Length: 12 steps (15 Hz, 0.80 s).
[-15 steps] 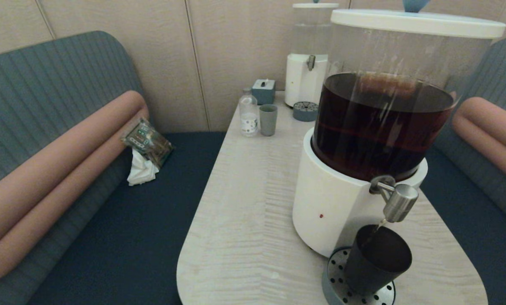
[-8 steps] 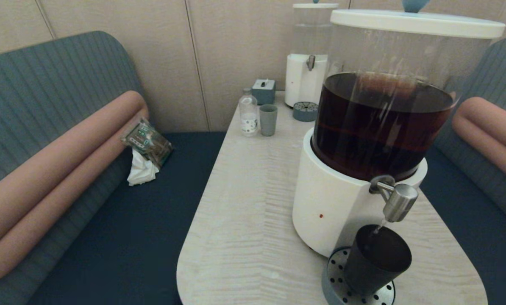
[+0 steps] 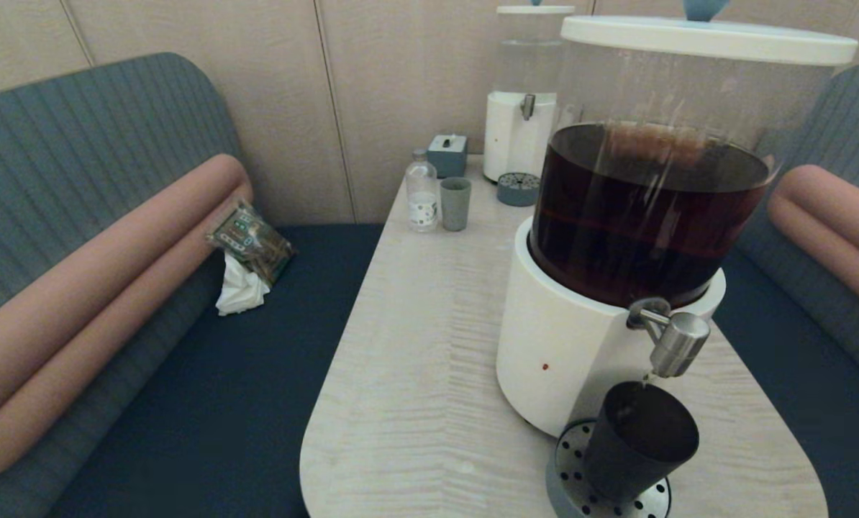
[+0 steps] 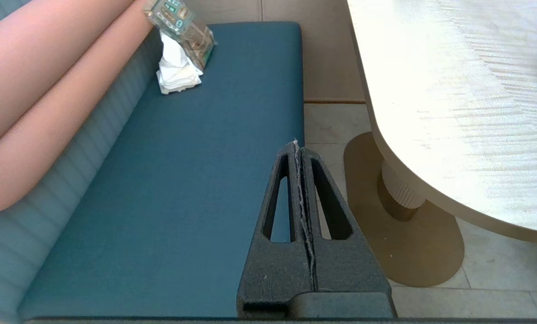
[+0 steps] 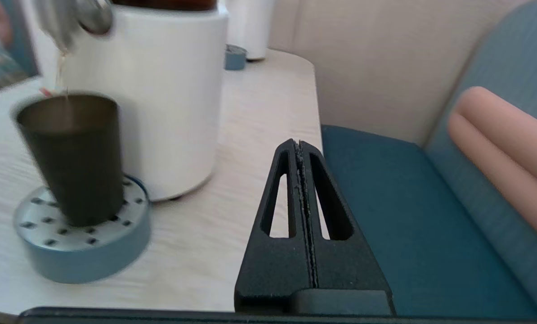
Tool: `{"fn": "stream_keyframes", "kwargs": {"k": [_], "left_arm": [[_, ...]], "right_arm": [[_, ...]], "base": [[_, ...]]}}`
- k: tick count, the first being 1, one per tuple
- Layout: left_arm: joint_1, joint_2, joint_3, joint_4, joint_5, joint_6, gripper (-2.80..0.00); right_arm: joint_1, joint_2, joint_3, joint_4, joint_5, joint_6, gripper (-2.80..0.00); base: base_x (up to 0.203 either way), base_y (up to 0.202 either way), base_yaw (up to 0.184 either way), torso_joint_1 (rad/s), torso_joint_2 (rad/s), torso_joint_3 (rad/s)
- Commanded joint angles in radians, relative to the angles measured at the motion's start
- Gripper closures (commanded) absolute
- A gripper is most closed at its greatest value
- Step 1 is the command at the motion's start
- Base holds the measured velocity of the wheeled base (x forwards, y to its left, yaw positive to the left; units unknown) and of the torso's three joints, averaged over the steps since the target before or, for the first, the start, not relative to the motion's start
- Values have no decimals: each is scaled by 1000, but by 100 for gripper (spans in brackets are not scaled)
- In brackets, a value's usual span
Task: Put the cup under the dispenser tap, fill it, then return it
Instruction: Turn off the faucet
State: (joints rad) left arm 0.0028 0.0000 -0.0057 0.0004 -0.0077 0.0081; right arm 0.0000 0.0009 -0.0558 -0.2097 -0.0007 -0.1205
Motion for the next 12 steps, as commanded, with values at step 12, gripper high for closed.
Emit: {"fn": "stream_keyframes", "kwargs": {"k": [12], "left_arm": [[0, 2, 0, 0, 0, 0, 0]], "right_arm": [[0, -7, 63, 204, 14, 54, 0]], "base": [[0, 0, 0, 0, 0, 0]]}}
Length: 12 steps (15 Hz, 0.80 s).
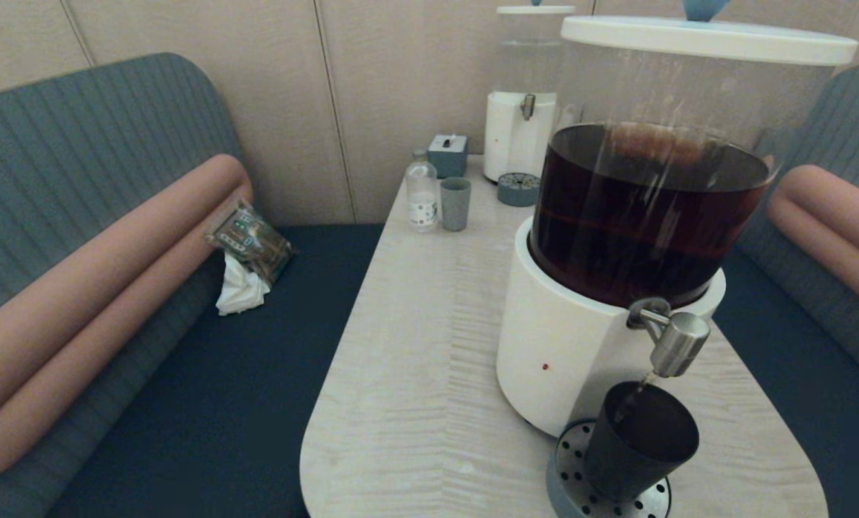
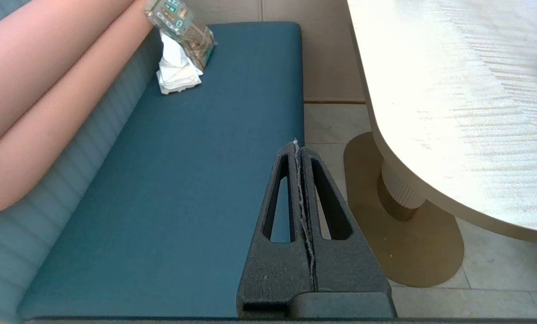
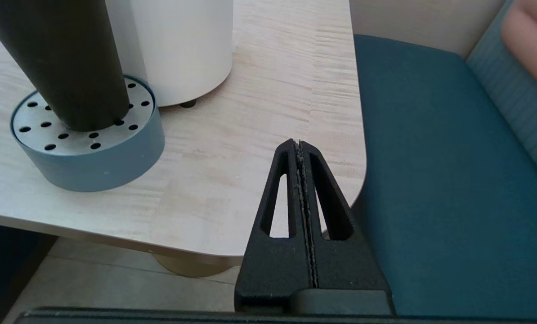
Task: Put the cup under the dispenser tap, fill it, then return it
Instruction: Turn off the faucet
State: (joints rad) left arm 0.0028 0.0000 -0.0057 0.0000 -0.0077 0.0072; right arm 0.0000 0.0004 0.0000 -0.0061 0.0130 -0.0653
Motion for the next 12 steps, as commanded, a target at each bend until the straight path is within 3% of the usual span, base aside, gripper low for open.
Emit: {"fn": "stream_keyframes", "kwargs": {"k": [1, 12], "left_arm": [[0, 2, 0, 0, 0, 0, 0], [0, 2, 0, 0, 0, 0, 0]], "right_arm": [[0, -8, 8, -2, -3, 17, 0], [0, -6, 8, -3, -9, 39, 0]], "base": [[0, 0, 0, 0, 0, 0], [0, 0, 0, 0, 0, 0]]}}
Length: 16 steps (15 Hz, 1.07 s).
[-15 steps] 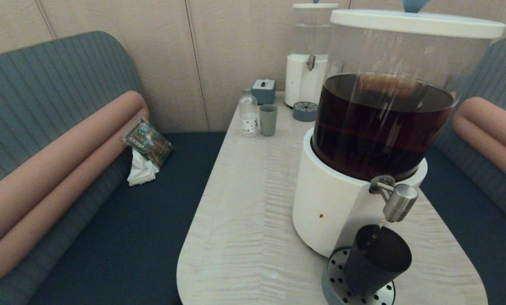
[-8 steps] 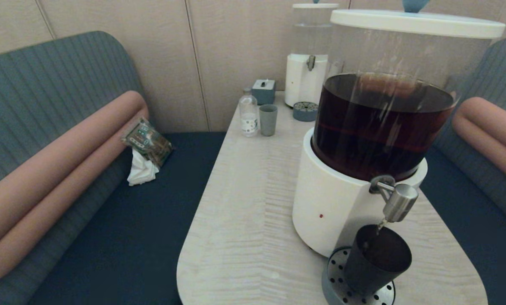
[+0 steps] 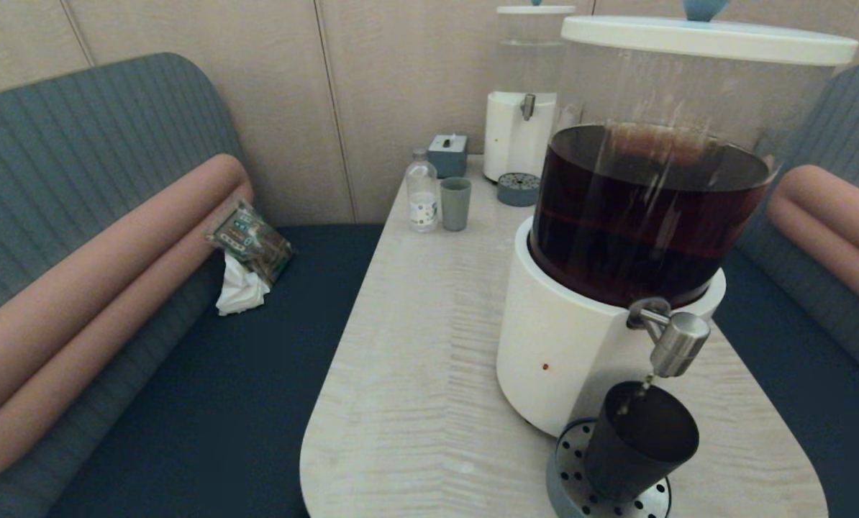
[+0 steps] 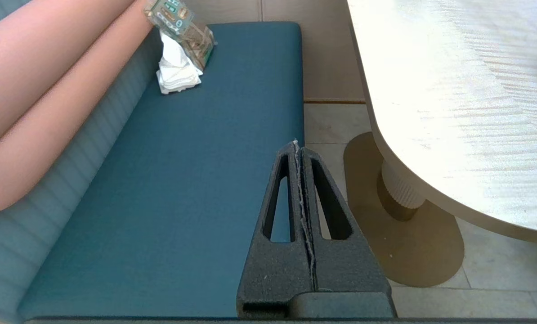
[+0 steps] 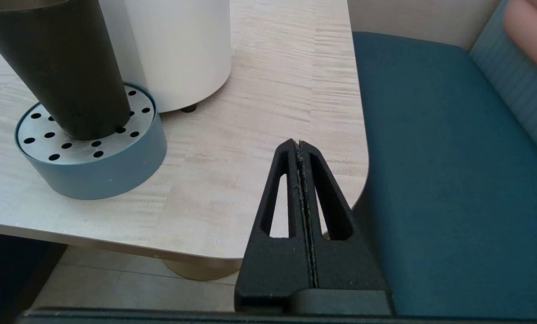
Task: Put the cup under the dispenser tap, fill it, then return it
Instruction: Turn off the faucet
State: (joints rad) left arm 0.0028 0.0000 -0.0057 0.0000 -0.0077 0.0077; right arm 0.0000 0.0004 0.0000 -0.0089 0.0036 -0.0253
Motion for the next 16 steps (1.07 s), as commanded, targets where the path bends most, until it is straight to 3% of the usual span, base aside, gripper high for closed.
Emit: {"fn": "stream_keyframes", "kwargs": {"k": [1, 12, 14, 16], "left_arm": [[0, 2, 0, 0, 0, 0, 0], [-3, 2, -2, 8, -5, 21, 0], [-3, 7, -15, 37, -9, 81, 0], [-3, 47, -20, 48, -15, 89, 0]], "right_arm": [[0, -7, 8, 0, 1, -1, 0], [0, -5, 8, 0, 1, -1, 0], [0, -5, 8, 0, 1, -1, 0], [0, -6, 8, 0, 0, -1, 0]], "base": [[0, 0, 0, 0, 0, 0], [0, 0, 0, 0, 0, 0], [0, 0, 0, 0, 0, 0], [0, 0, 0, 0, 0, 0]]}}
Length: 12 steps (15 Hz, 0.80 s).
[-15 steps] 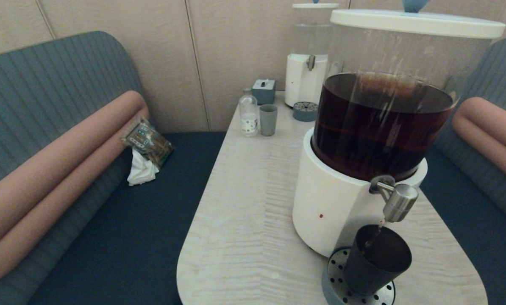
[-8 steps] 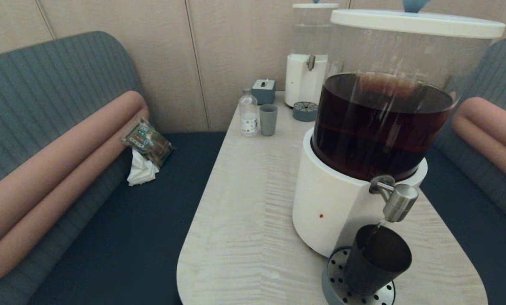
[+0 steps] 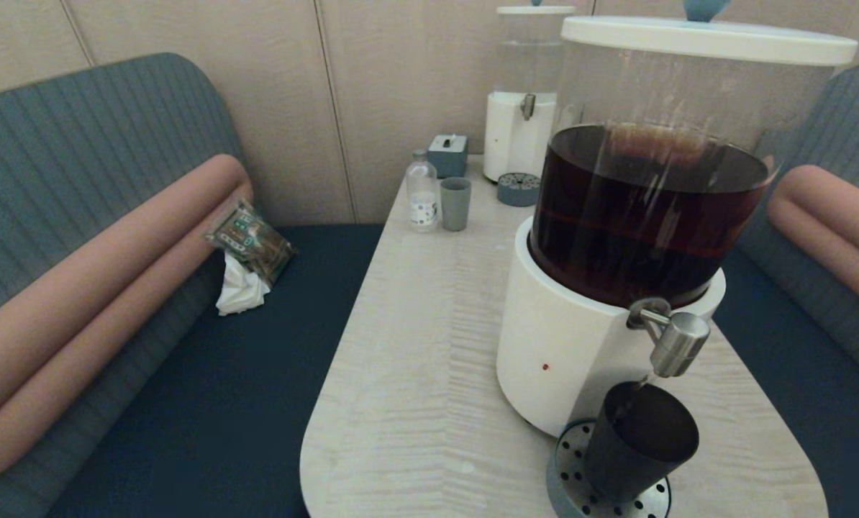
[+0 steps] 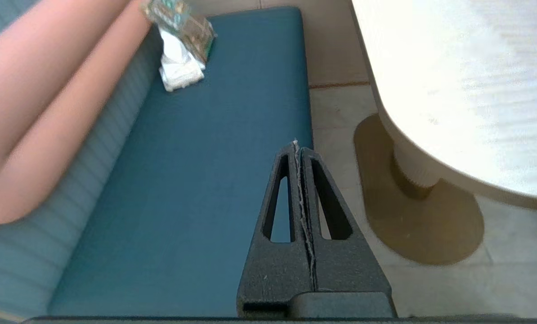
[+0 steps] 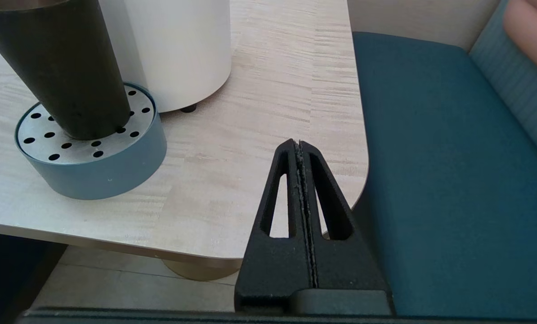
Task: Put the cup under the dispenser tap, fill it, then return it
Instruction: Turn off the faucet
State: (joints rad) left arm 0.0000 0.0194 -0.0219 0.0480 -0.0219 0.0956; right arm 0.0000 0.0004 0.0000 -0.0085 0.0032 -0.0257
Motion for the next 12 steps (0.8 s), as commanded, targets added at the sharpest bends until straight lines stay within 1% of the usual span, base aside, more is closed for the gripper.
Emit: {"fn": "stream_keyframes", "kwargs": {"k": [1, 3, 4, 5, 7, 9, 10, 12], "left_arm": [[0, 42, -4, 1, -1, 1, 0], [1, 47, -7, -6, -2, -2, 0], [1, 48, -41, -10, -9, -13, 0], [0, 53, -111, -4, -23, -34, 0], [-1, 99, -266, 13, -84, -64, 0], [-11, 249, -424, 12, -151, -91, 0], [-18, 336, -520, 10, -172, -130, 0], [-41, 540, -756, 5, -201, -255, 0]], "right_arm": [[0, -5, 8, -1, 0, 0, 0], [0, -5, 8, -1, 0, 0, 0], [0, -5, 8, -1, 1, 0, 0], [0, -5, 8, -1, 1, 0, 0], [0, -5, 8, -1, 1, 0, 0], [0, -5, 8, -1, 1, 0, 0], [0, -5, 8, -1, 1, 0, 0], [0, -5, 8, -1, 1, 0, 0]], "base": [[0, 0, 0, 0, 0, 0], [0, 0, 0, 0, 0, 0], [0, 0, 0, 0, 0, 0], [0, 0, 0, 0, 0, 0], [0, 0, 0, 0, 0, 0], [0, 0, 0, 0, 0, 0], [0, 0, 0, 0, 0, 0], [0, 0, 0, 0, 0, 0]]}}
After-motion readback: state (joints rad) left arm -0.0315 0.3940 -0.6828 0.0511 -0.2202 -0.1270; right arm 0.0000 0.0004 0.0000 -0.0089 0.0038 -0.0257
